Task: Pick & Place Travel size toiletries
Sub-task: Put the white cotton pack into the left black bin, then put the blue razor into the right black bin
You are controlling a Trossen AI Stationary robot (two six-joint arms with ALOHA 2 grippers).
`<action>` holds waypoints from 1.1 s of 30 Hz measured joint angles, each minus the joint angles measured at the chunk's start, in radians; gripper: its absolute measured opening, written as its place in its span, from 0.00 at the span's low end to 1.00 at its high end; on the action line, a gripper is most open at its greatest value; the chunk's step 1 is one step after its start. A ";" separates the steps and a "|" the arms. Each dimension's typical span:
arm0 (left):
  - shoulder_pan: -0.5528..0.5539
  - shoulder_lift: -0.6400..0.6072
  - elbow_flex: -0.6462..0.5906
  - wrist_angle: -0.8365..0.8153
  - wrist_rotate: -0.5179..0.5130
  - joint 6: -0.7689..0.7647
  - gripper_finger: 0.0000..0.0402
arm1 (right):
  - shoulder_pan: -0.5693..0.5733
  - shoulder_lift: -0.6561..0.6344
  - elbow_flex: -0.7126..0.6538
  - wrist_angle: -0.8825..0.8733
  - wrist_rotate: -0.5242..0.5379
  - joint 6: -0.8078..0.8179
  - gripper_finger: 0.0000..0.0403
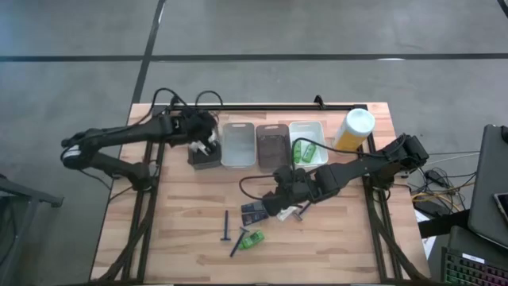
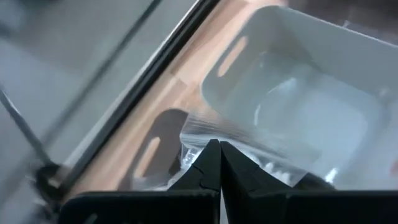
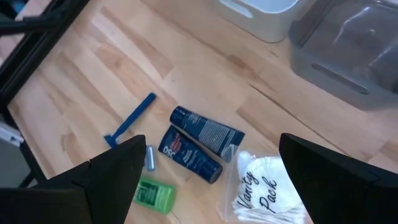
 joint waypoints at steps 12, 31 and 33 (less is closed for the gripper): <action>0.131 -0.003 -0.211 0.097 0.147 -0.035 0.06 | 0.000 0.006 -0.001 -0.002 -0.053 0.025 0.90; -0.040 -0.149 0.005 -0.106 0.455 0.141 0.63 | 0.027 0.007 -0.137 -0.003 -0.305 -0.282 0.90; -0.102 -0.157 0.005 -0.065 0.537 0.136 0.62 | 0.038 0.006 -0.136 -0.003 -0.302 -0.249 0.90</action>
